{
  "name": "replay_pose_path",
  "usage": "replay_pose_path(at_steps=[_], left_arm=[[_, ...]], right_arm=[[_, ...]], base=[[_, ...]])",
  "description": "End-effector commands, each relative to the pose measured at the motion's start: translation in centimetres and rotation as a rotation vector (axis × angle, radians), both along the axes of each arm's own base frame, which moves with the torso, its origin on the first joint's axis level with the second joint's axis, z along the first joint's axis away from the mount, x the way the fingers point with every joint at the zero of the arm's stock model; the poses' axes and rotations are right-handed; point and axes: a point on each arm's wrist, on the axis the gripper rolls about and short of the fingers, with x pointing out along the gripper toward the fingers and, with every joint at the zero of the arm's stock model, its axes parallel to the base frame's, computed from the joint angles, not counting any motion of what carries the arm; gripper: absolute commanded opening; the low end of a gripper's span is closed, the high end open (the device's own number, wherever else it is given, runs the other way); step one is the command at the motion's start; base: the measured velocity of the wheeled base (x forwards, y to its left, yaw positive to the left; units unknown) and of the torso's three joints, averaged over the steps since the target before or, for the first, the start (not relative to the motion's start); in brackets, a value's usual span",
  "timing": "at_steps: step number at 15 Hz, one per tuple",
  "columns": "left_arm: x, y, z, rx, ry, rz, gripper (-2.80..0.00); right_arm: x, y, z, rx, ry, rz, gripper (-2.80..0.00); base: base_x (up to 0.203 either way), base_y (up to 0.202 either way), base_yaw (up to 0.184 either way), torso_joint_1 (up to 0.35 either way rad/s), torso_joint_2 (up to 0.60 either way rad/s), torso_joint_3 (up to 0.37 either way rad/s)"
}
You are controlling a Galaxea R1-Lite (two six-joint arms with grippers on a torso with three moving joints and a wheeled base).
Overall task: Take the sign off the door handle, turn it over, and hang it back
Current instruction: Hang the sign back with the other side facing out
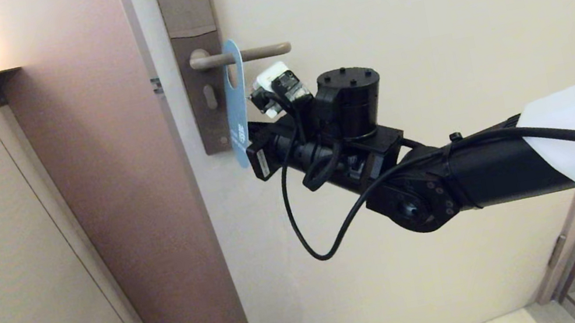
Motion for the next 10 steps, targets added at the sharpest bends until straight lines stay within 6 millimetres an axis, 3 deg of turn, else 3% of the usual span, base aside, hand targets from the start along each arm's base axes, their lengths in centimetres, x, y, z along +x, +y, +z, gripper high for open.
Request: replay_pose_path(at_steps=[1,6,10], left_arm=[[0.0,0.0,0.0,0.0,0.0,0.001,-2.8],[0.0,0.0,0.0,-0.001,0.001,0.001,-2.8],[0.0,0.0,0.0,-0.001,0.001,0.001,-2.8]], right_arm=[[-0.1,0.0,0.2,0.002,-0.008,0.001,-2.8],[-1.0,1.0,0.5,-0.028,-0.048,0.021,-2.8],[-1.8,2.9,1.3,-0.005,-0.089,0.058,-2.8]], base=[[0.0,0.0,0.0,0.0,0.0,0.0],[0.0,0.0,0.0,0.0,0.0,0.0],[0.0,0.0,0.0,0.0,0.0,0.0]])
